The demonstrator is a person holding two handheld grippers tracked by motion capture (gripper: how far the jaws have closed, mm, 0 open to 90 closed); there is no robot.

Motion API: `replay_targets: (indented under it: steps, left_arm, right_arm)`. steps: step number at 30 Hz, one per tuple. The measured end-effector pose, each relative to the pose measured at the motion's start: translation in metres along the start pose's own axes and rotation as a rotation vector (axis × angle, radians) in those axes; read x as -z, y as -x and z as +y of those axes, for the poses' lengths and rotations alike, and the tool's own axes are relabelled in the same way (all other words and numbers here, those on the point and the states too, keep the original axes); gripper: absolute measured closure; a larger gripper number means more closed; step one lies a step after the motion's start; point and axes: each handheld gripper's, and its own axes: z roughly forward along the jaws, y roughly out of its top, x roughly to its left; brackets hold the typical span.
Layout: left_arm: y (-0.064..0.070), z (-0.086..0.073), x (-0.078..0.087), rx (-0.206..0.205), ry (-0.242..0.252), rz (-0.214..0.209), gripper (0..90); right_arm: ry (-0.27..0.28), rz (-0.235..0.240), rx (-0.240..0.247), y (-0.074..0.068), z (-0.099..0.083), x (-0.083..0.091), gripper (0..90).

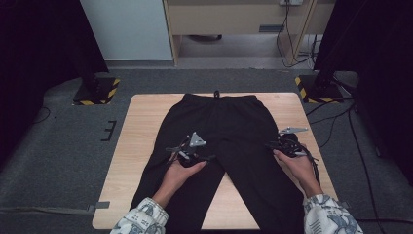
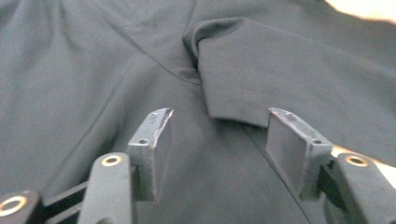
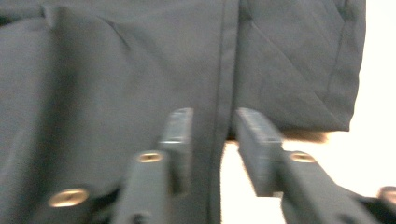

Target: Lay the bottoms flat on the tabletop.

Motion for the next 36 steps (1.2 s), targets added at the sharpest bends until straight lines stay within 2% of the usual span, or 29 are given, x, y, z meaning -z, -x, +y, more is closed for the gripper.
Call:
replay_targets:
  steps: [2,5,7,8,9,11,15,16,18,20,22,23,25,28,32,36]
  left_arm:
    - [0.000,0.003,-0.007,0.004,0.009,-0.005,43.6]
    - [0.002,0.008,-0.016,0.010,0.016,-0.014,44.2]
    - [0.002,0.010,-0.022,0.014,0.014,-0.028,42.9]
    - [0.002,0.011,-0.027,0.017,0.003,-0.030,42.9]
    - [0.003,0.012,-0.032,0.012,0.008,-0.024,43.8]
    - [0.004,0.014,-0.035,0.025,0.017,-0.017,47.5]
    - [0.005,0.013,-0.041,0.042,-0.009,-0.004,52.4]
    - [0.005,0.013,-0.041,0.042,-0.009,-0.004,54.4]
    - [0.006,0.012,-0.045,0.047,-0.037,-0.015,62.1]
    - [0.006,0.012,-0.045,0.035,-0.055,-0.026,72.6]
    - [0.006,0.012,-0.044,0.048,-0.053,-0.046,85.0]
    - [0.006,0.012,-0.043,0.055,-0.055,-0.048,87.2]
    - [0.006,0.012,-0.041,0.050,-0.055,-0.036,87.6]
    - [0.009,0.012,-0.037,0.067,-0.030,-0.024,87.6]
    - [0.013,0.007,-0.034,0.041,-0.029,-0.030,87.5]
    - [0.015,0.001,-0.033,0.052,-0.025,-0.043,87.5]
  right_arm:
    - [-0.004,0.001,0.002,0.002,-0.001,-0.002,77.6]
    - [0.007,0.017,-0.012,0.004,-0.001,-0.002,79.2]
    - [0.014,0.018,-0.019,0.004,-0.001,-0.002,78.8]
    - [0.004,0.019,-0.017,0.006,-0.001,-0.003,76.2]
    - [-0.009,0.010,-0.024,0.007,-0.002,-0.006,71.2]
    - [-0.011,0.006,-0.032,0.008,-0.003,-0.007,67.7]
    - [-0.020,0.016,-0.037,0.006,-0.003,-0.009,67.3]
    - [-0.018,0.020,-0.033,0.005,-0.003,-0.009,67.7]
    - [-0.028,0.024,-0.009,0.002,-0.003,-0.011,77.2]
    - [-0.035,0.024,-0.002,0.001,-0.004,-0.011,88.7]
    - [-0.028,0.023,-0.002,0.000,-0.003,-0.010,90.0]
    - [-0.026,0.019,0.008,-0.001,-0.003,-0.008,90.0]
    - [-0.030,0.012,0.010,-0.002,-0.004,-0.004,90.0]
    - [-0.035,0.009,0.011,-0.001,-0.008,0.005,90.0]
    - [-0.042,0.001,0.004,0.004,-0.024,0.022,90.0]
    - [-0.017,0.032,-0.004,0.005,-0.038,0.035,89.1]
